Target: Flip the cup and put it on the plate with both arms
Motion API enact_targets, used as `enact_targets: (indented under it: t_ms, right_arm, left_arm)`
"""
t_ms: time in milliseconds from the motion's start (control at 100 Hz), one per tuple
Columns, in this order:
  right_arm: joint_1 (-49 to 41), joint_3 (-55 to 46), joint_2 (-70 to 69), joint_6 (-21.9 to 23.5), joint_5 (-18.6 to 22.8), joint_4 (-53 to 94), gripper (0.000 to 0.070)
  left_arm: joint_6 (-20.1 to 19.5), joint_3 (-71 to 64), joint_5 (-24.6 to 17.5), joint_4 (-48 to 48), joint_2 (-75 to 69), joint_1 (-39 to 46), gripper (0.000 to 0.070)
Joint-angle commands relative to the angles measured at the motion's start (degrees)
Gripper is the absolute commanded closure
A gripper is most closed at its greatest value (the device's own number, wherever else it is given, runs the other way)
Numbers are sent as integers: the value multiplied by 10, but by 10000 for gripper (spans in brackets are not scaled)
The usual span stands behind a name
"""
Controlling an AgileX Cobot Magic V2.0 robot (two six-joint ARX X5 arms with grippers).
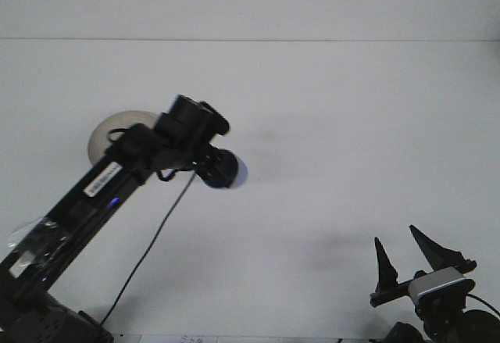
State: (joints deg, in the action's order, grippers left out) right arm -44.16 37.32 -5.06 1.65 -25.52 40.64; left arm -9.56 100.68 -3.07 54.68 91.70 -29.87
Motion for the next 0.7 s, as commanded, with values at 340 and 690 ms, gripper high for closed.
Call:
enact_targets:
  t_ms: [340,690]
  right_arm:
    - [-5,2,-2,16,0,-3,230]
    - [-5,2,-2,17,0,-3,230]
  left_arm:
    - [12,46,36,21,45,265,693]
    - [12,46,47,-20,142,327,693]
